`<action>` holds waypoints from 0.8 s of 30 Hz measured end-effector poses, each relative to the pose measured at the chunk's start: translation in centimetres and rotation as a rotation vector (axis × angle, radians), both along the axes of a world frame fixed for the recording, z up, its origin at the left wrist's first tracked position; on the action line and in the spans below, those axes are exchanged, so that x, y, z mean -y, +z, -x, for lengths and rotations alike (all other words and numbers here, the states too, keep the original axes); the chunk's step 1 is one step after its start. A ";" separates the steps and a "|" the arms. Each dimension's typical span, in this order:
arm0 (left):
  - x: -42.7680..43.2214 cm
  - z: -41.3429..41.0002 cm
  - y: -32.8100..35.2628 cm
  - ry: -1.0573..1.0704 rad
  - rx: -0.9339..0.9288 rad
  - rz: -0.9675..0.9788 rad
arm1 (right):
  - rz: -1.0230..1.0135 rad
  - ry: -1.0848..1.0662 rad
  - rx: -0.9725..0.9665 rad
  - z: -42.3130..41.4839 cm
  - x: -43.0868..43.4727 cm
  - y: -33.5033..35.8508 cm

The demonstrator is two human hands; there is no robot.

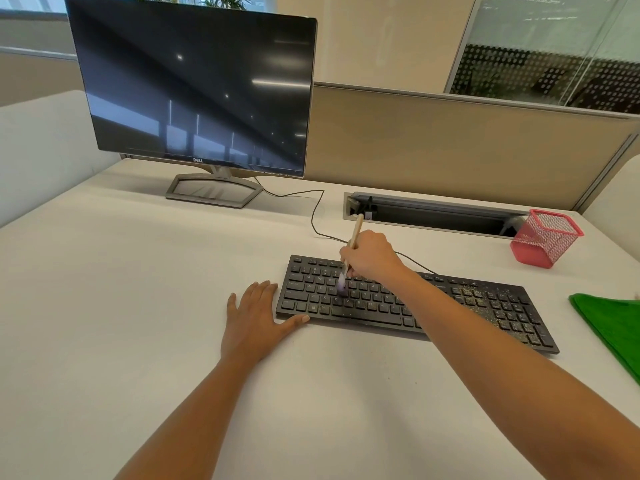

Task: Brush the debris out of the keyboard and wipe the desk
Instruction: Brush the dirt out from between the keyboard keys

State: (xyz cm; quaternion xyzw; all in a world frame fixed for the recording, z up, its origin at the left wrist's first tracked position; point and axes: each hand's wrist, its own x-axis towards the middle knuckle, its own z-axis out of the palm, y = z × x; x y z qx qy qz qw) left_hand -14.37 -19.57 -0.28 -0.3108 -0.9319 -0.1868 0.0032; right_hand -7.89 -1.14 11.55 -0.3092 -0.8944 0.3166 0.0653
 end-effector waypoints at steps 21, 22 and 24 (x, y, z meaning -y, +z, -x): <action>0.0 0.0 0.1 -0.002 0.022 -0.008 | -0.109 0.120 0.165 -0.8 0.4 -0.4; 0.0 -0.1 0.2 -0.003 0.022 -0.001 | -0.165 0.113 0.192 -1.0 0.3 -0.1; 0.0 -0.1 0.2 -0.004 0.023 0.013 | -0.255 0.089 0.211 -1.1 0.0 0.3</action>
